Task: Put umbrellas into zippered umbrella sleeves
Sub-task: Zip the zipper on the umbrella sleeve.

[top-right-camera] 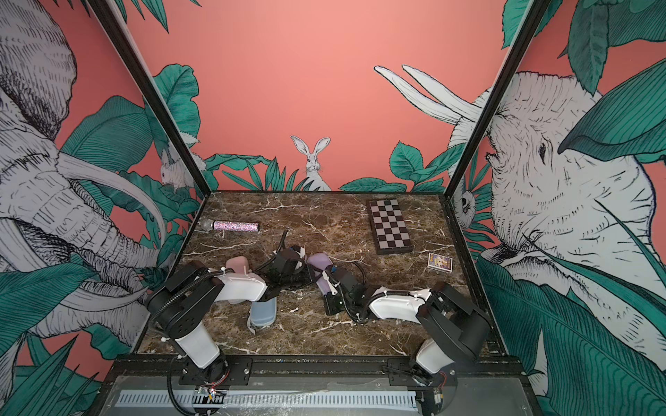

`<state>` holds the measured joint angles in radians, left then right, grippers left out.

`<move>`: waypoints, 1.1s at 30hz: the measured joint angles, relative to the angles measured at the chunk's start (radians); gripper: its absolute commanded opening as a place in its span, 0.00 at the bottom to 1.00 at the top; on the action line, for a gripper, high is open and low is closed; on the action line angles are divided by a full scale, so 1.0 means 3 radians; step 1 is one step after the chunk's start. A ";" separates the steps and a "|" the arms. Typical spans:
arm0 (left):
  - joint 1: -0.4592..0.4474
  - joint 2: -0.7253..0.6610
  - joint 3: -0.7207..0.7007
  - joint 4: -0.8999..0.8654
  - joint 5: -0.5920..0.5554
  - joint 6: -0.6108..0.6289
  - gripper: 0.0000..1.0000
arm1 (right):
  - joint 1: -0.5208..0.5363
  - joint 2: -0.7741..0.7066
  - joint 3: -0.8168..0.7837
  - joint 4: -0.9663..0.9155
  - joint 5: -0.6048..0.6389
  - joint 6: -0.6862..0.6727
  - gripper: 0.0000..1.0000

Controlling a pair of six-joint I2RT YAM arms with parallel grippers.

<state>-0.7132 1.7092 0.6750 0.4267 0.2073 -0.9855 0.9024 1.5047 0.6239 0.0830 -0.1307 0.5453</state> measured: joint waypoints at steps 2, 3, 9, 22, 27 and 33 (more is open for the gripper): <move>-0.0001 0.0000 0.0013 -0.0013 -0.0056 0.0006 0.20 | 0.0004 -0.0033 0.0010 -0.0131 0.0173 -0.0081 0.00; 0.0001 0.0000 0.0014 -0.0013 -0.0078 0.0010 0.17 | 0.0003 -0.0033 0.0013 -0.0191 0.0263 -0.0118 0.00; 0.0085 0.0078 0.0102 -0.0042 0.0027 0.0095 0.04 | -0.0025 -0.0052 0.0011 -0.0389 0.0750 -0.0266 0.00; 0.0252 0.0631 0.1077 -0.0769 0.0614 0.0876 0.37 | -0.0467 0.0136 0.0179 -0.0341 0.0567 -0.0684 0.00; 0.0299 0.0830 0.1562 -0.1413 0.0696 0.1284 0.59 | -0.0360 0.0112 0.0132 -0.0284 0.0308 -0.0600 0.00; 0.0540 0.0301 0.1005 -0.1568 0.0809 0.1282 0.73 | -0.0050 0.0155 0.0216 -0.0188 -0.0013 -0.0351 0.00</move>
<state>-0.5510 1.7996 0.9764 -0.0437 0.4500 -0.6010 0.8875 1.5513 0.6888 0.0265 -0.1345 0.4400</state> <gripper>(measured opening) 0.721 0.048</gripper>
